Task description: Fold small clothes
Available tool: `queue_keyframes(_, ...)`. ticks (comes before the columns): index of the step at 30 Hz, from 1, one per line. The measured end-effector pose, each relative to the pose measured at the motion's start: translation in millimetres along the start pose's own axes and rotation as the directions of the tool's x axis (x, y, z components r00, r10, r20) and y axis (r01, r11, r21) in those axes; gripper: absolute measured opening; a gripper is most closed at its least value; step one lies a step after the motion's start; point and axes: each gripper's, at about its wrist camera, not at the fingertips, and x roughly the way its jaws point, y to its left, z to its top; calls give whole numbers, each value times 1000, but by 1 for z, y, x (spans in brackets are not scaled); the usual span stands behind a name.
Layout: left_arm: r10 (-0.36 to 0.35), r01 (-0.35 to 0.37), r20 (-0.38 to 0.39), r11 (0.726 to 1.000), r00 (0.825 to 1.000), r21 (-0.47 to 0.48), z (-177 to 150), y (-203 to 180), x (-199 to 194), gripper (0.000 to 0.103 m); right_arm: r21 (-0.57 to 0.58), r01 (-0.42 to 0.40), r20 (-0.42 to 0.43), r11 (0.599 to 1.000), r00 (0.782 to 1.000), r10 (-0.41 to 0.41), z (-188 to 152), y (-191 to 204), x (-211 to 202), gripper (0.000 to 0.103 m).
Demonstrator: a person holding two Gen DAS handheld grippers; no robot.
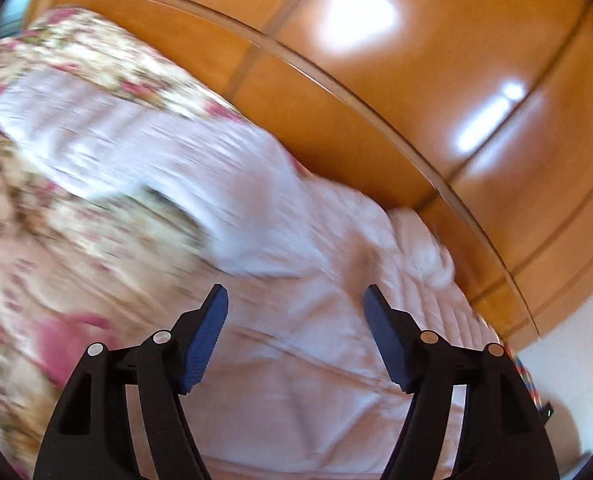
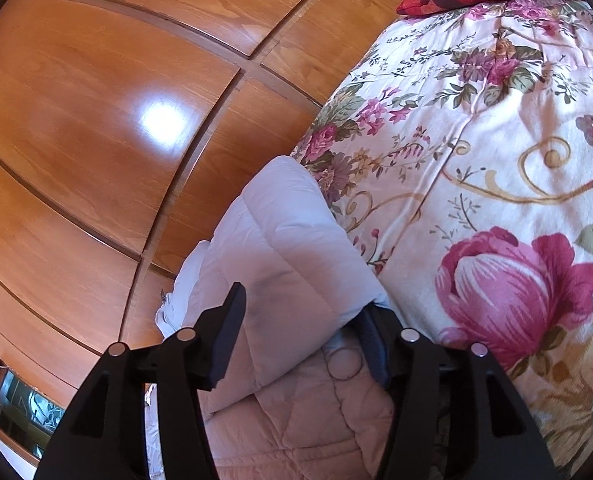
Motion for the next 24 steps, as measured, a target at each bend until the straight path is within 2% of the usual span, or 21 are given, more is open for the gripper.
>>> queue_keyframes(1,25,-24,19,999,1000,-27,6,13,-7,77,-6,2,-2,1000,1000,-2,0,1,0,59)
queue_keyframes(4,109,-101,62,988,992,-120,23,53,-22,78,-52,33,-20,998,999,-34,-2,10,2,68)
queue_keyframes(7,198,-173,77,954,977,-245,41,93,-32,78,-123,108,-40,986,993,-114,-8,24,2,73)
queue_keyframes(10,243,-210,69,926,968,-314,60,125,-36,78,-196,208,-90,958,969,-228,-10,39,1,73)
queue_keyframes(13,260,-219,59,898,964,-382,77,154,-35,78,-239,235,-95,942,960,-263,-18,51,-16,74)
queue_keyframes(15,267,-219,46,866,962,-449,82,174,-32,69,-290,231,-82,929,961,-265,-26,58,-25,74)
queue_keyframes(17,289,-249,9,841,957,-480,87,190,-24,48,-367,211,-61,906,966,-250,-39,66,-31,75)
queue_keyframes(19,303,-268,0,842,953,-468,92,195,-19,45,-398,189,-48,898,973,-226,-48,67,-31,80)
queue_keyframes(21,310,-272,14,855,951,-442,97,196,-14,45,-406,192,-46,893,972,-229,-54,65,-26,83)
queue_keyframes(24,308,-253,41,843,950,-476,104,207,-6,45,-383,172,-59,908,976,-210,-54,61,-22,85)
